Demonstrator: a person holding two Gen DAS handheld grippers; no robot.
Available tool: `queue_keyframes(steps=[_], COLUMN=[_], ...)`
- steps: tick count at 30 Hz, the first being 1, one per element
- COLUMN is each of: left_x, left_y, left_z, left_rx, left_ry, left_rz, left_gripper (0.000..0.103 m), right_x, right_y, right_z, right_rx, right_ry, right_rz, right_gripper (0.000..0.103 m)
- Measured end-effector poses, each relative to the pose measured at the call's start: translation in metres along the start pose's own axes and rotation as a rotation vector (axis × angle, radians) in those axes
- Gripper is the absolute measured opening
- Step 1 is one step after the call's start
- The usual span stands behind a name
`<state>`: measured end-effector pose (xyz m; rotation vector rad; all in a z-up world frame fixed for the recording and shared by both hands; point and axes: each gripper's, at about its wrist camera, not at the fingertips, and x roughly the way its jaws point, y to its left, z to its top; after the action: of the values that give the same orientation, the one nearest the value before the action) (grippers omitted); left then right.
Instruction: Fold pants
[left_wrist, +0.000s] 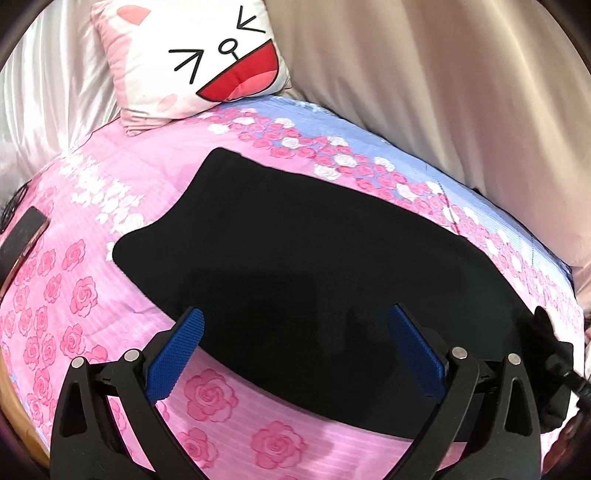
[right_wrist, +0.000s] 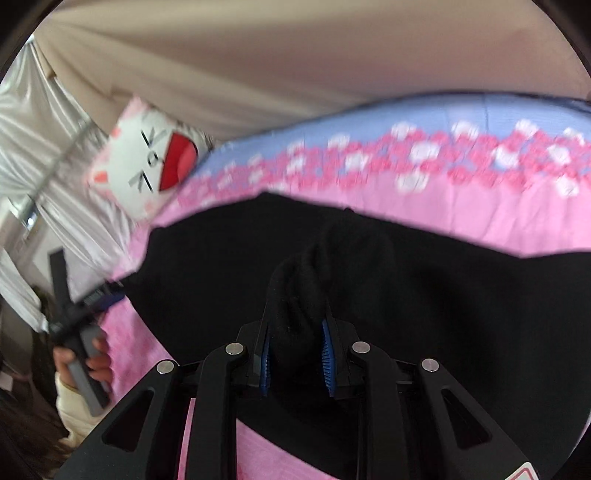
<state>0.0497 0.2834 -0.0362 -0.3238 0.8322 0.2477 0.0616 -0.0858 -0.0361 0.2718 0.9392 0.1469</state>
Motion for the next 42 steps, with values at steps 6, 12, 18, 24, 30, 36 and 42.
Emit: queue_keyframes(steps=[6,12,18,24,30,36,42], left_x=[0.009,0.008,0.015,0.016,-0.001,0.015,0.017], left_y=[0.002,-0.021,-0.061,-0.046,0.008,0.004,-0.019], left_z=[-0.006,-0.01,-0.027,-0.026,-0.02,-0.033,-0.031], left_rx=[-0.005,0.046,0.172,0.141,0.042,0.058,0.054], left_ry=[0.023,0.042,0.075,0.087,0.047,0.115,0.135], left_rz=[-0.027,-0.104,-0.124,-0.117,-0.05,-0.03,-0.07], left_gripper=[0.098,0.098,0.098,0.098,0.098,0.098,0.098], right_x=[0.014,0.001,0.013,0.055,-0.013,-0.069,-0.075], right_y=[0.005,0.016,0.043,0.051,0.044,0.0,-0.064], right_z=[-0.011,-0.002,0.01,0.0,-0.009,-0.05,-0.067], right_rx=[-0.045,-0.066,-0.11,-0.164,-0.146,-0.097,0.084], right_ry=[0.027,-0.019,-0.031,0.034,-0.068,-0.119,-0.111], right_rz=[-0.061,-0.054,-0.048,-0.065,-0.03,-0.263,-0.291], right_gripper=[0.021,0.021,0.022,0.042,0.052,0.05,0.034])
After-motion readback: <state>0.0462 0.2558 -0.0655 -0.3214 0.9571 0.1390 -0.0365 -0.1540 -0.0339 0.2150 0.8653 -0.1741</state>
